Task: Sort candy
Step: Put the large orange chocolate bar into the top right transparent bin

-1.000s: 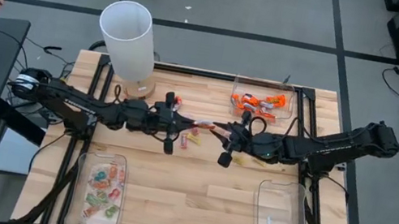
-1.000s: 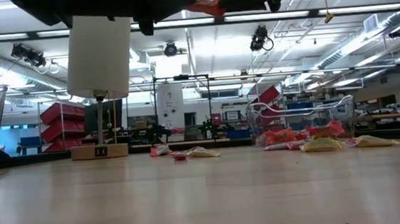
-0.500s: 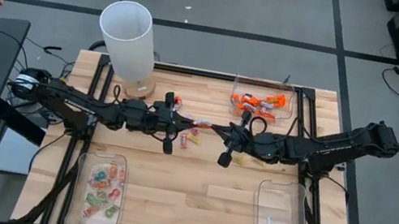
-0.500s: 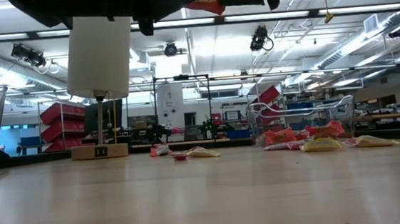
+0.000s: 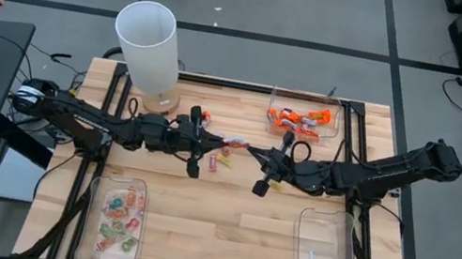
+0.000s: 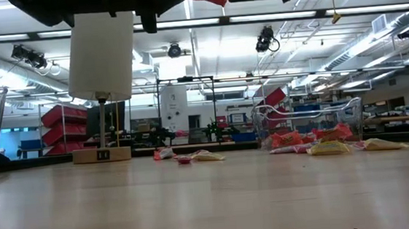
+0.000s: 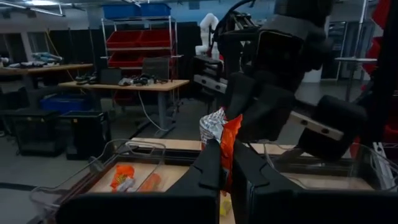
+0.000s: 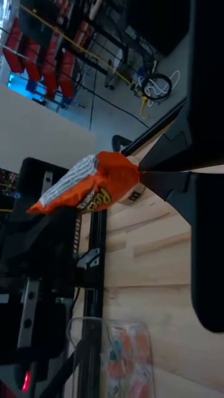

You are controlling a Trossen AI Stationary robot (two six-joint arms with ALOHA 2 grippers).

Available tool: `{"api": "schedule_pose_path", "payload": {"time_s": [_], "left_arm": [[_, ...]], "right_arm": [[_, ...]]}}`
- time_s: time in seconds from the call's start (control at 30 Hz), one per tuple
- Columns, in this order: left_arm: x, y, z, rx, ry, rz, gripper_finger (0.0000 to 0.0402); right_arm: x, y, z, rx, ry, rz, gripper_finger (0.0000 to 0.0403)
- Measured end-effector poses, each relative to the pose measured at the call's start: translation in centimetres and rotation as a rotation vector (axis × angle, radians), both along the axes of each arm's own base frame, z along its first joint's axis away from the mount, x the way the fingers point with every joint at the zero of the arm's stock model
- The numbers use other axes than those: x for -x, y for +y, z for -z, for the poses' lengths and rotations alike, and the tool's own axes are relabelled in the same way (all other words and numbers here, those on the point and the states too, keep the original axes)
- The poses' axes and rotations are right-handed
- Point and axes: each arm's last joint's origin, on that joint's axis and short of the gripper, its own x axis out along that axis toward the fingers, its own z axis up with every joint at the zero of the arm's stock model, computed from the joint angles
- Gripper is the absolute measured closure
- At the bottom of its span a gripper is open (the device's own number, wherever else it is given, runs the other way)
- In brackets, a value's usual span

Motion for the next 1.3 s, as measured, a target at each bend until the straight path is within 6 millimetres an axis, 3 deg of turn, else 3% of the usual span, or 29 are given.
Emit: {"api": "schedule_pose_path", "payload": {"time_s": [0.2, 0.6, 0.8, 0.97, 1.17, 1.3], "left_arm": [[0.0, 0.0, 0.0, -0.029, 0.005, -0.013, 0.0391], [0.0, 0.0, 0.0, -0.056, 0.012, -0.015, 0.0391], [0.0, -0.1, 0.0, -0.06, 0.008, 0.018, 0.0391], [0.0, -0.2, -0.1, -0.061, -0.002, 0.047, 0.0391], [0.0, -0.2, -0.2, -0.058, -0.014, 0.049, 0.0391], [0.0, -0.2, -0.3, -0.057, -0.022, 0.052, 0.0391]], "right_arm": [[0.0, 0.2, 0.0, -0.046, -0.023, -0.001, 0.0391], [0.0, 0.3, -0.2, -0.063, -0.048, -0.011, 0.0255], [-0.3, -0.4, -0.7, -0.08, -0.095, -0.038, 0.0232], [-0.5, -0.8, -0.8, -0.084, -0.102, -0.08, 0.0256], [-0.5, -0.6, -0.9, -0.031, -0.091, -0.134, 0.0381], [-0.5, -0.2, -1.1, -0.012, -0.102, -0.142, 0.0397]]}}
